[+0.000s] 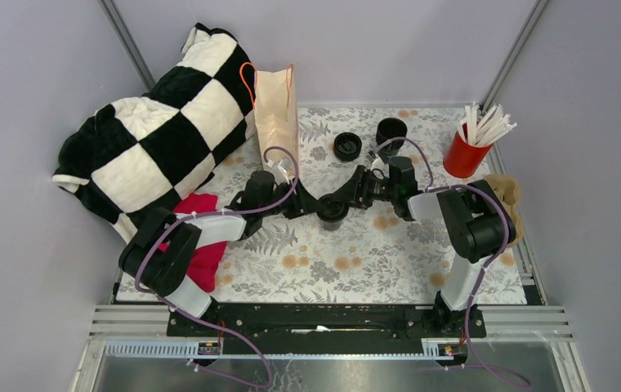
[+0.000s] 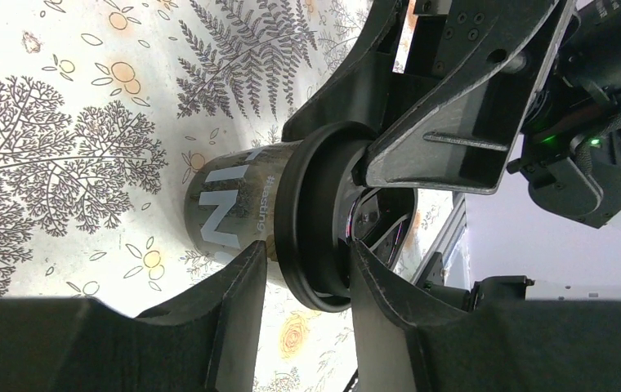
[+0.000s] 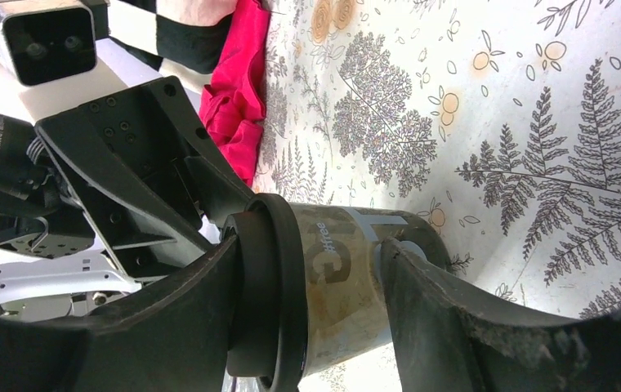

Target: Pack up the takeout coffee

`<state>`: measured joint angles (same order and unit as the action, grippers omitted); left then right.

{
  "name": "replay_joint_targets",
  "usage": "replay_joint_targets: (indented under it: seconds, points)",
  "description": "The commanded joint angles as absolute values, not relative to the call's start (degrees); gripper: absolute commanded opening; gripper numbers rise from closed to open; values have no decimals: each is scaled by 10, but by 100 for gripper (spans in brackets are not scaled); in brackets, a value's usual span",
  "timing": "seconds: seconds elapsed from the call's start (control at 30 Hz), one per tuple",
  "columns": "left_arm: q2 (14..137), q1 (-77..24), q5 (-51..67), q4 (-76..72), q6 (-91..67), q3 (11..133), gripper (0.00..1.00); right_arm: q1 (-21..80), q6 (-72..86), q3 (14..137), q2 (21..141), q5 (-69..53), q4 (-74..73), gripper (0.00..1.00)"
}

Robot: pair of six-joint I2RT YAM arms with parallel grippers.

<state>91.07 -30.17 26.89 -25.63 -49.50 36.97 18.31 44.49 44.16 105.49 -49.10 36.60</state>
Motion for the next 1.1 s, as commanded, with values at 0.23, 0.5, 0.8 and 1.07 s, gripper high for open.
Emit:
replay_joint_targets:
  seconds: [0.23,0.5,0.8,1.07]
  points:
    - [987,-308,156,-68,-445,296,42,191,399,288,1129,-363,487,60]
    - [983,-308,153,-73,-446,288,42,219,395,270,1206,-309,552,55]
    - [968,-308,149,-71,-439,281,41,264,330,243,1122,-181,439,52]
    - [960,-308,154,-60,-432,289,41,302,312,281,1044,-128,335,52]
